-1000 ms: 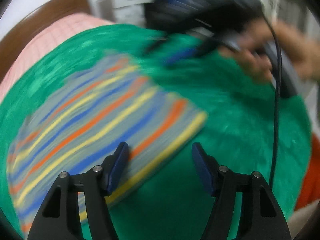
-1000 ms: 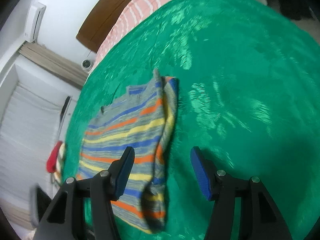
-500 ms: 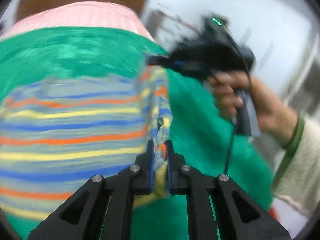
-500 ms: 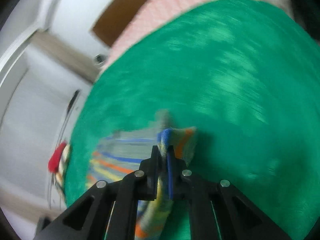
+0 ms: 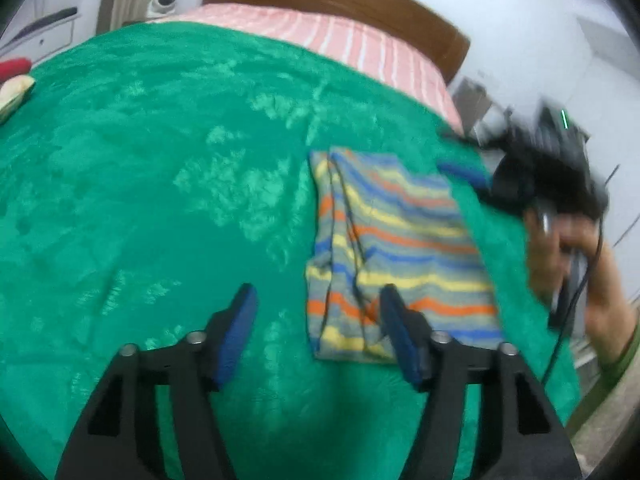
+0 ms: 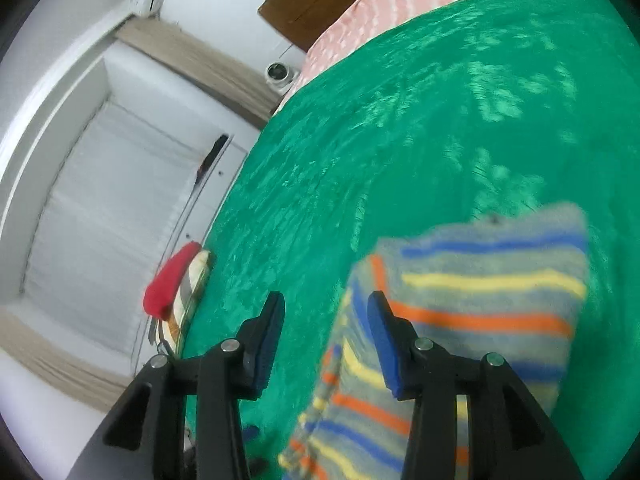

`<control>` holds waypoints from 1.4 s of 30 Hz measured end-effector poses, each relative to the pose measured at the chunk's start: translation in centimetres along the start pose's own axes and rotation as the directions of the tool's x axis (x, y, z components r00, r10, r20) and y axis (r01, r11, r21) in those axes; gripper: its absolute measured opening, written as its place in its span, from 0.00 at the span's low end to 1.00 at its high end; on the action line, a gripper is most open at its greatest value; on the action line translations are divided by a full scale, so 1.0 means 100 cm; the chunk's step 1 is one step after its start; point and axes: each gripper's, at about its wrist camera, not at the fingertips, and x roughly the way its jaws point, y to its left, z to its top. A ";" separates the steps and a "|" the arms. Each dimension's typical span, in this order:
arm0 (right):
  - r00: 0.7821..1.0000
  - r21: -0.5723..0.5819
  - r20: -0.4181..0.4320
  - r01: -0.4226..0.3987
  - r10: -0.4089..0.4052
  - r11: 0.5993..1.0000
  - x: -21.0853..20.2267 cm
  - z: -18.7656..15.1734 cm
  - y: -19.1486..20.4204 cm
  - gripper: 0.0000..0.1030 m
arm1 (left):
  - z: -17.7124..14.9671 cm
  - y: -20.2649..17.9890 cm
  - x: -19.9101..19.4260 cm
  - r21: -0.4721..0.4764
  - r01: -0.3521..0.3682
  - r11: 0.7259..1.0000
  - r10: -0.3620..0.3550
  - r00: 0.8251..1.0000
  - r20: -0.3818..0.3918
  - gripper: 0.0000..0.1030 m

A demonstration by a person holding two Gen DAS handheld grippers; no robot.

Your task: Fold small clothes

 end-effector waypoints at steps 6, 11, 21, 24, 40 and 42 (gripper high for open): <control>0.979 -0.249 0.032 0.201 -0.199 0.947 -0.065 -0.070 0.006 0.43 | 0.018 -0.039 0.049 0.129 0.031 0.991 -0.027 0.999 -0.028 0.82; 0.914 -0.372 -0.111 0.325 -0.389 0.870 -0.048 -0.147 -0.028 0.44 | 0.011 -0.021 0.078 0.128 -0.104 0.986 0.123 0.981 -0.151 0.54; 0.980 0.073 0.044 0.189 -0.193 0.979 -0.045 -0.051 -0.079 0.71 | 0.078 -0.013 0.156 0.009 0.007 1.000 -0.004 0.954 -0.300 0.97; 0.984 0.121 -0.007 0.177 -0.177 0.977 -0.003 -0.045 -0.087 0.31 | 0.075 -0.043 0.163 0.169 -0.013 0.986 0.061 0.958 -0.279 0.18; 0.850 -0.146 0.204 0.517 -0.485 0.844 -0.067 -0.081 0.009 0.99 | 0.049 -0.078 0.035 0.379 -0.412 0.828 0.394 0.910 0.128 0.90; 0.815 -0.149 0.226 0.569 -0.533 0.809 -0.082 -0.102 0.012 0.99 | 0.035 -0.090 0.012 0.377 -0.503 0.777 0.456 0.864 0.213 0.99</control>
